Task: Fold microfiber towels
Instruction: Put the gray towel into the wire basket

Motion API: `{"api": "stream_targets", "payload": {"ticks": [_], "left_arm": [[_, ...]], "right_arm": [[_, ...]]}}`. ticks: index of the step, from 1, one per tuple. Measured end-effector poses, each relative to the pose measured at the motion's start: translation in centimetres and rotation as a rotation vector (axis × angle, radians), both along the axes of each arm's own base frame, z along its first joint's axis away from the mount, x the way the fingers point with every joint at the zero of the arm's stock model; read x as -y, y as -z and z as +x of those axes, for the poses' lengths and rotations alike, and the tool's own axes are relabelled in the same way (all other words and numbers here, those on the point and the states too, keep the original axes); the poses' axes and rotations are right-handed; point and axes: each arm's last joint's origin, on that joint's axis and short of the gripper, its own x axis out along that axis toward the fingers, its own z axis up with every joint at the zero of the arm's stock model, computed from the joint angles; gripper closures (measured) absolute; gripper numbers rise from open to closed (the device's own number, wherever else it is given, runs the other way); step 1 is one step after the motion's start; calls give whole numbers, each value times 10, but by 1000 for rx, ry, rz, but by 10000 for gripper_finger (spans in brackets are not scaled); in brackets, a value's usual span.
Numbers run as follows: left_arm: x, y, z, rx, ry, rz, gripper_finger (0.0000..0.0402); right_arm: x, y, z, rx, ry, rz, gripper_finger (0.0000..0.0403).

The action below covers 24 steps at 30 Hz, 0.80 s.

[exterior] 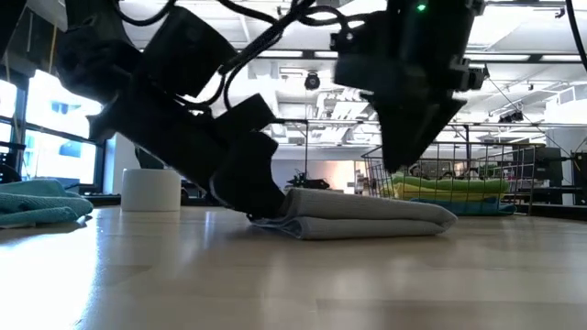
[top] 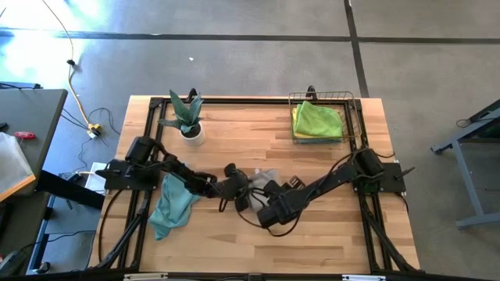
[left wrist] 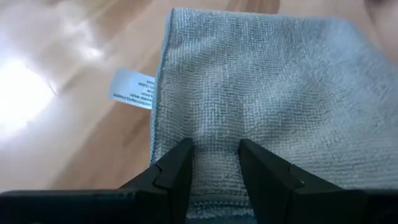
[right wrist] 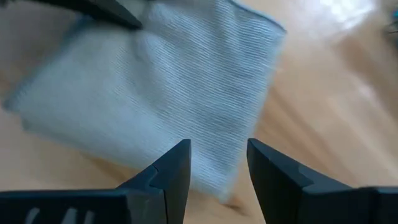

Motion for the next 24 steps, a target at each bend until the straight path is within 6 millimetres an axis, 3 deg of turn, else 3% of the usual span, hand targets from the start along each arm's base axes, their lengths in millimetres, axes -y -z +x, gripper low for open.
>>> {"api": "stream_targets", "payload": {"ticks": [6, 11, 24], "left_arm": [[20, 0, -4, 56, -45, -125, 275], [39, 1, -8, 78, -43, -126, 275], [79, -6, -12, 138, 223, -224, 275]], "right_arm": [[-15, 8, 6, 85, 16, 70, 254], [-26, 13, 5, 96, -4, 97, 254], [-18, 45, 9, -107, -207, -44, 254]]}}
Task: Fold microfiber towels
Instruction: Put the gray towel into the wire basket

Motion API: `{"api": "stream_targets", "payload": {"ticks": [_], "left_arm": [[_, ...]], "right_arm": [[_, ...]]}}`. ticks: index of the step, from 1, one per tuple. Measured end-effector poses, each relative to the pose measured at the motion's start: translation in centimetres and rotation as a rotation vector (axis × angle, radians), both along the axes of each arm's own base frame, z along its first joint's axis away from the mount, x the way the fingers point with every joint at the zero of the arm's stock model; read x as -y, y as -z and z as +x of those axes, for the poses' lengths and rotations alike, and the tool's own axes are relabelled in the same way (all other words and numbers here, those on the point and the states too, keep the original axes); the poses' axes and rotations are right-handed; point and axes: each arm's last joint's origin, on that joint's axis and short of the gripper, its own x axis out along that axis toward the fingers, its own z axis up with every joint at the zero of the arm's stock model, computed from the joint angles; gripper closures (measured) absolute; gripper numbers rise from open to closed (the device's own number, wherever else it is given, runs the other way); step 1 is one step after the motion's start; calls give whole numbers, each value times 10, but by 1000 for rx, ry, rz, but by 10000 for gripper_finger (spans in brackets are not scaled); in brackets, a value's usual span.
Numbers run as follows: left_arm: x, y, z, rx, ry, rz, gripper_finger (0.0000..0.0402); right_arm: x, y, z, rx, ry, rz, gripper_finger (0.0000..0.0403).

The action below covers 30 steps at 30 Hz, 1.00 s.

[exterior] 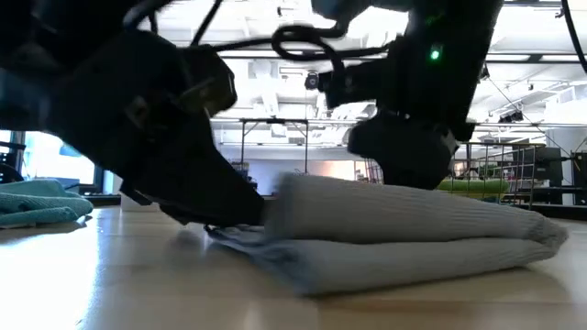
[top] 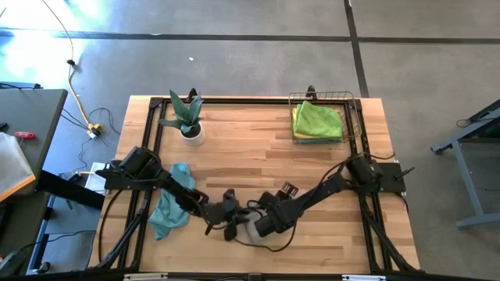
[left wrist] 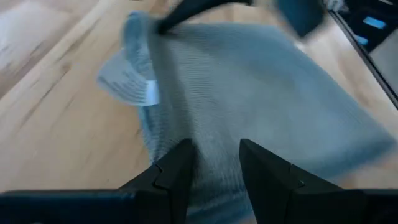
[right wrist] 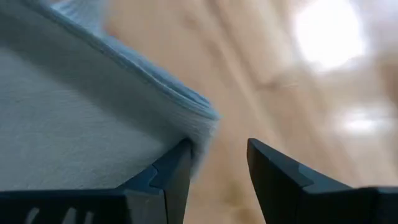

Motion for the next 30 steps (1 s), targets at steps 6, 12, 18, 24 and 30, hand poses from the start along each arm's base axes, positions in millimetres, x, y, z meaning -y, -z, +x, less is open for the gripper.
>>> {"api": "stream_targets", "payload": {"ticks": [6, 12, 18, 24, 30], "left_arm": [[-8, -6, 3, 26, -27, 205, 275], [-22, -8, 9, 25, -18, 332, 275], [-44, -9, 14, -2, -18, 432, 275], [-57, -9, 18, -9, 44, 417, 275], [-61, -8, 20, -2, 114, 370, 275]], "right_arm": [[21, -16, -10, -93, 20, -147, 254], [24, -46, -20, -24, 173, -52, 254], [-15, -46, -28, 109, 332, 155, 254], [-38, -45, -32, 249, 427, 221, 254], [-36, -34, -24, 196, 463, 287, 254]]}}
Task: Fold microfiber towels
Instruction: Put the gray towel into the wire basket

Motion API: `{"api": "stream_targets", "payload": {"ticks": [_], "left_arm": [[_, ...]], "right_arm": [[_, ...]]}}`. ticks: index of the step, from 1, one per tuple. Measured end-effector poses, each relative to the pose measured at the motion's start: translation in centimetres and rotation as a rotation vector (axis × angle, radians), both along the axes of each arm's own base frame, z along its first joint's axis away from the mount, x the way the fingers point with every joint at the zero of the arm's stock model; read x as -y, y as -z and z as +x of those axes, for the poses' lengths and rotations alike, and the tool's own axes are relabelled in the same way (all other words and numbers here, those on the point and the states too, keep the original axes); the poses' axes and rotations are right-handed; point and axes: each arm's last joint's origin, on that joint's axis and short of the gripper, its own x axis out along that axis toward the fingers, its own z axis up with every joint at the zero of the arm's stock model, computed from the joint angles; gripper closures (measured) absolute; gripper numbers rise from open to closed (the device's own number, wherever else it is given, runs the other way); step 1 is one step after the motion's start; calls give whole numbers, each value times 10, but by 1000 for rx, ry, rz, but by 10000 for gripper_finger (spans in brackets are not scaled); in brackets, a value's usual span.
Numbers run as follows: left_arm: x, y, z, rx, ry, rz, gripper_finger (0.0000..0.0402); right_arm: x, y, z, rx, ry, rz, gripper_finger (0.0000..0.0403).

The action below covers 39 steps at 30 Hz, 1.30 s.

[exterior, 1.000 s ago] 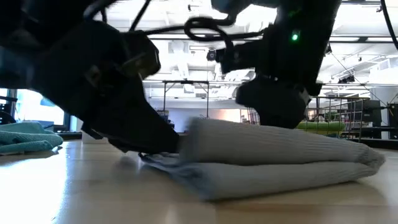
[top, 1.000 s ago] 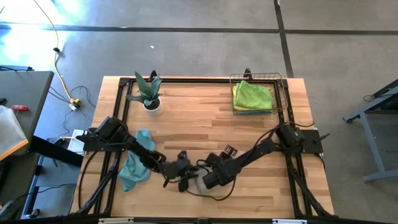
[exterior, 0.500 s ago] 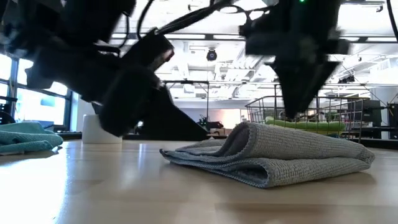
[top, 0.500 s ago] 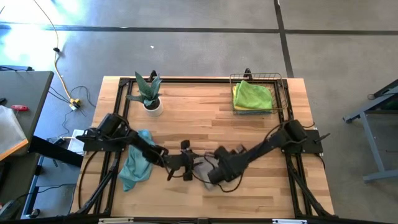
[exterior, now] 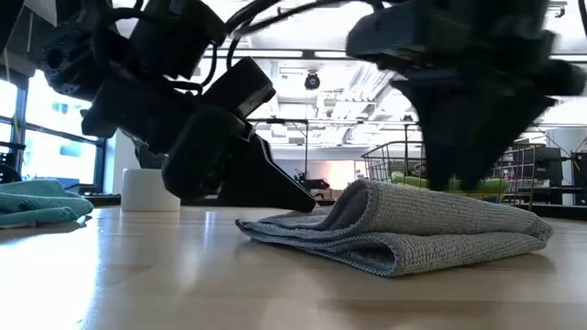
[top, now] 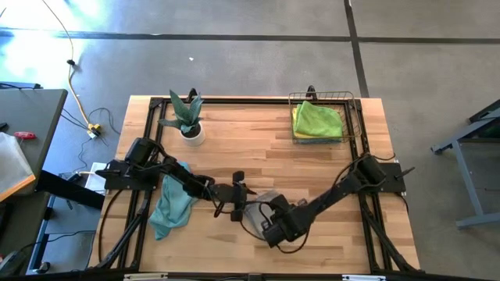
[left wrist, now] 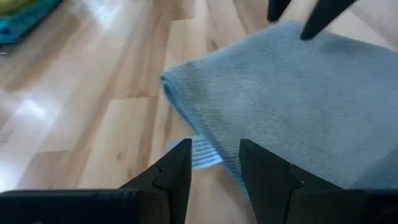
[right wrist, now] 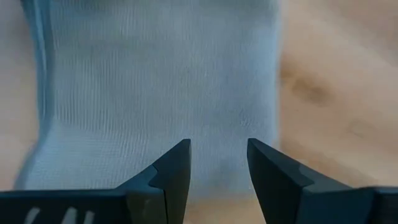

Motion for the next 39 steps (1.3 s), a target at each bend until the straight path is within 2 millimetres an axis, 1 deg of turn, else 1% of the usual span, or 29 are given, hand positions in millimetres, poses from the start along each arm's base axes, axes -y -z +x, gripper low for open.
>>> {"api": "stream_targets", "payload": {"ticks": [4, 7, 9, 12, 15, 17, 21, 27, 30, 32, 35, 39], "left_arm": [[1, 0, 0, -5, 41, -22, 275], [3, 2, -1, -35, 65, -52, 275], [6, 5, -3, -65, 64, -75, 275], [12, 7, -6, -100, 67, -93, 275], [19, 8, -9, -114, 61, -123, 275], [26, 8, -10, -117, 60, -147, 275], [37, 9, -14, -109, 16, -195, 275], [45, 9, -18, -63, -151, -281, 275], [44, 9, -19, -26, -239, -248, 275], [40, 8, -18, -6, -283, -196, 275], [34, -2, -12, 39, -323, -124, 275], [25, -21, 0, 83, -318, -48, 275]], "right_arm": [[-6, 6, 1, 3, -12, 31, 254], [-3, 11, 3, 17, -32, -3, 254], [3, 21, 3, 10, -49, -7, 254], [11, 37, 6, 29, -126, 2, 254], [23, 43, 11, 32, -223, -9, 254], [34, 43, 15, 5, -301, -53, 254], [56, 40, 22, -61, -483, -154, 254], [98, 38, 24, -262, -675, -226, 254], [119, 38, 24, -363, -734, -241, 254], [131, 35, 23, -405, -739, -228, 254], [145, 19, 16, -445, -719, -213, 254], [156, -8, 0, -424, -686, -259, 254]]}}
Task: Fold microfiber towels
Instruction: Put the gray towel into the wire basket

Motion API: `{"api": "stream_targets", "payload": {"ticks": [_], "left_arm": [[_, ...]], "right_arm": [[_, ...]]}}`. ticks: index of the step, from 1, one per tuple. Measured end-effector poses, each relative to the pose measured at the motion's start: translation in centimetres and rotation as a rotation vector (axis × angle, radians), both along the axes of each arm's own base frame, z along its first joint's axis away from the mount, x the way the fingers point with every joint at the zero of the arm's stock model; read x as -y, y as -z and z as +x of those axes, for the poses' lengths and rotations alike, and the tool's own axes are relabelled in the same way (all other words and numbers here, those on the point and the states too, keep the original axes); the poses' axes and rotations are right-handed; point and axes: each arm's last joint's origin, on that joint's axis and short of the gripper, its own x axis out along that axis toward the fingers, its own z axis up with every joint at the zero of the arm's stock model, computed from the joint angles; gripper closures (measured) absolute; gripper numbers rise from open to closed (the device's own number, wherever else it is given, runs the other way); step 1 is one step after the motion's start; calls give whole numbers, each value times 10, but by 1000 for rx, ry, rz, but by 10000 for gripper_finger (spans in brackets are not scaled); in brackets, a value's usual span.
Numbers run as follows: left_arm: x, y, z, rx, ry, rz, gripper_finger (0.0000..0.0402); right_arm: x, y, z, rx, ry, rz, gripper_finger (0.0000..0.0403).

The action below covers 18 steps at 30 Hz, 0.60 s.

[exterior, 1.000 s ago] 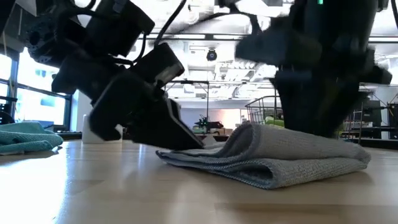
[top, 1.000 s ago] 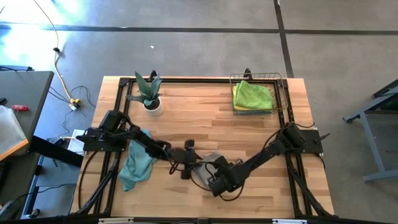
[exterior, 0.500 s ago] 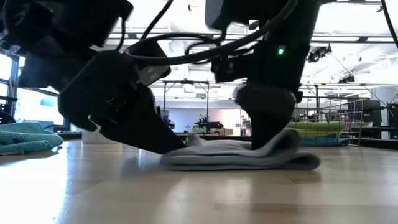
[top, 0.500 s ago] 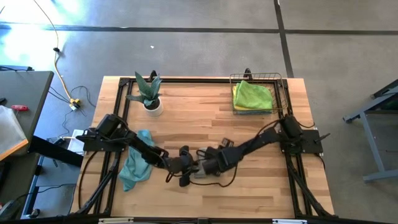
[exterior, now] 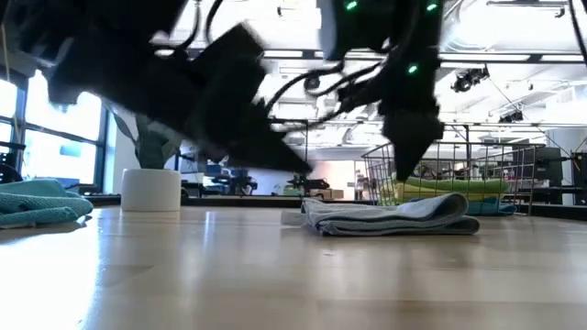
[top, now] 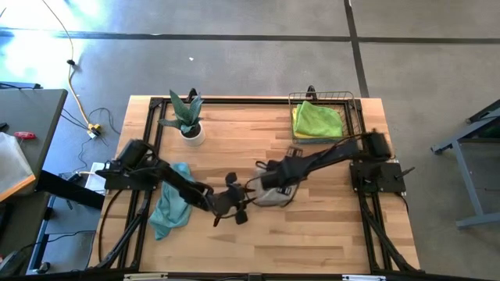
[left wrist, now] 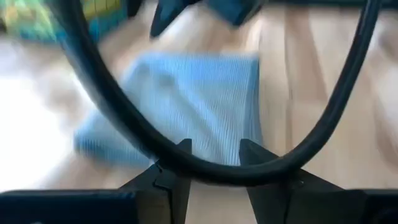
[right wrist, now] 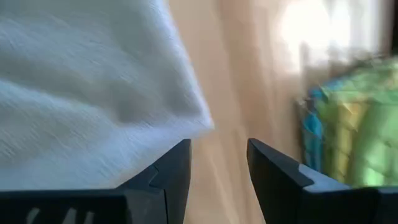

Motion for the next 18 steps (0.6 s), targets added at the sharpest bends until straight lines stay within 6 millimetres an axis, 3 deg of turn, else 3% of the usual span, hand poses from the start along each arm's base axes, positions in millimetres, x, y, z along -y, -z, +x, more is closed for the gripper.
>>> {"api": "stream_targets", "payload": {"ticks": [3, 7, 13, 18], "left_arm": [[-11, -13, 10, 11, 0, 67, 275], [-29, -22, 21, -1, 46, 114, 275], [-63, -12, 25, -92, 188, 21, 275], [-81, -2, 22, -182, 177, 38, 275]], "right_arm": [[9, -8, -25, 81, 56, -1, 254], [17, 5, -70, 255, 186, 97, 254], [19, 13, -107, 672, 349, 360, 254], [21, 33, -133, 839, 500, 501, 252]]}}
